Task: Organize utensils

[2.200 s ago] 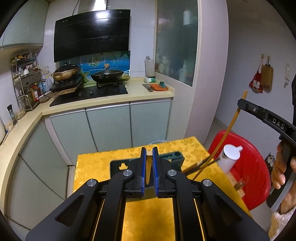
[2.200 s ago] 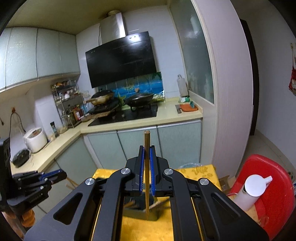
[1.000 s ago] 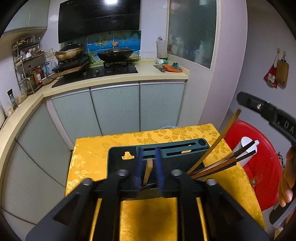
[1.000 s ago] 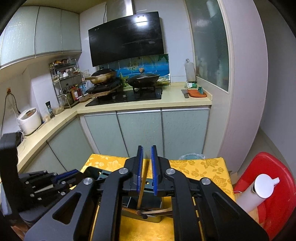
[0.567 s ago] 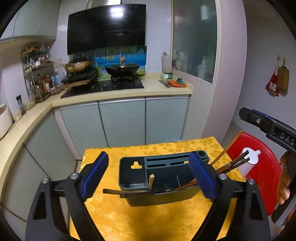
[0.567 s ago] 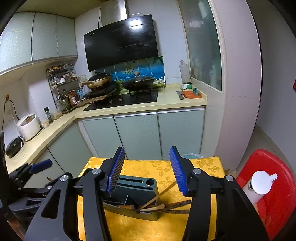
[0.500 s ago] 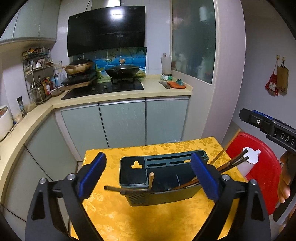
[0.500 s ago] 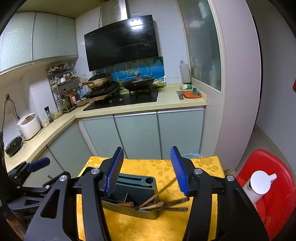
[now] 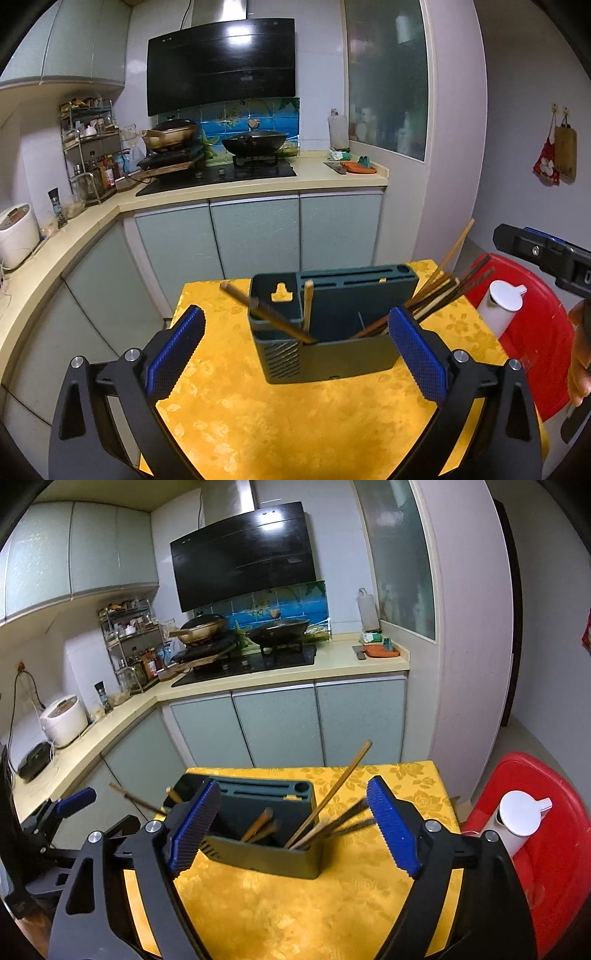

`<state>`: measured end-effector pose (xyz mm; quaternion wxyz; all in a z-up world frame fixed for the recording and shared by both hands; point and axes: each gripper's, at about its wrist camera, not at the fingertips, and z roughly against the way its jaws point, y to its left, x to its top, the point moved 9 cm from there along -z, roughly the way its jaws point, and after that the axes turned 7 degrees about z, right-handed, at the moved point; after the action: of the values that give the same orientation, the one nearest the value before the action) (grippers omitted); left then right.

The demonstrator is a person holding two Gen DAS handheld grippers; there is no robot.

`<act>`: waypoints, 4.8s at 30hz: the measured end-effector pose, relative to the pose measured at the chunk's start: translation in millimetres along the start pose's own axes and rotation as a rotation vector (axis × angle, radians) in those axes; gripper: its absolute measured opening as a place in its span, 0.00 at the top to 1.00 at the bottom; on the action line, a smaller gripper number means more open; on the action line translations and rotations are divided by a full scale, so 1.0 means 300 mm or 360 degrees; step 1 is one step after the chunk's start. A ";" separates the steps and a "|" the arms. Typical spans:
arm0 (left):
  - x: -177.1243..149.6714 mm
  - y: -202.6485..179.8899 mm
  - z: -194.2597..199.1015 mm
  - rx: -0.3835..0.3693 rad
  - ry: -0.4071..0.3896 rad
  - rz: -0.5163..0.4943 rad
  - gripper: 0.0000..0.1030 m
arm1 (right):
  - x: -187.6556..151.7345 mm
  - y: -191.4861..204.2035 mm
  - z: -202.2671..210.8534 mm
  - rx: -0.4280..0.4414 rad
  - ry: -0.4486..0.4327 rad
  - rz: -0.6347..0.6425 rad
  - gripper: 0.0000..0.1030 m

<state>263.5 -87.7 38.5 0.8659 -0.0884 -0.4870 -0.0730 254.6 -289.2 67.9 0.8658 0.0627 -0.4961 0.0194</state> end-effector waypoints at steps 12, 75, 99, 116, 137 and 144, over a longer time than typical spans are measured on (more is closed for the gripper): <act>-0.146 0.039 0.084 0.0061 -0.0044 -0.0026 0.07 | -0.208 0.085 0.057 -0.0082 -0.0014 0.0126 0.11; -0.424 0.079 0.165 0.0151 -0.0121 0.0062 0.07 | -0.494 0.142 0.114 -0.0206 -0.0101 0.0135 0.06; -0.411 0.095 0.172 0.0160 -0.0146 0.0073 0.07 | -0.475 0.156 0.135 -0.0215 -0.0150 0.0152 0.06; -0.410 0.098 0.176 0.0161 -0.0143 0.0074 0.07 | -0.476 0.164 0.137 -0.0215 -0.0148 0.0153 0.06; -0.411 0.104 0.177 0.0155 -0.0143 0.0080 0.07 | -0.478 0.166 0.134 -0.0215 -0.0144 0.0153 0.06; -0.412 0.108 0.173 0.0148 -0.0141 0.0077 0.07 | -0.494 0.172 0.127 -0.0214 -0.0129 0.0146 0.06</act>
<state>163.5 -39.4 -43.4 0.8481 -0.0630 -0.5254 -0.0252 141.9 -238.5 -36.3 0.8455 -0.0177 -0.5332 0.0232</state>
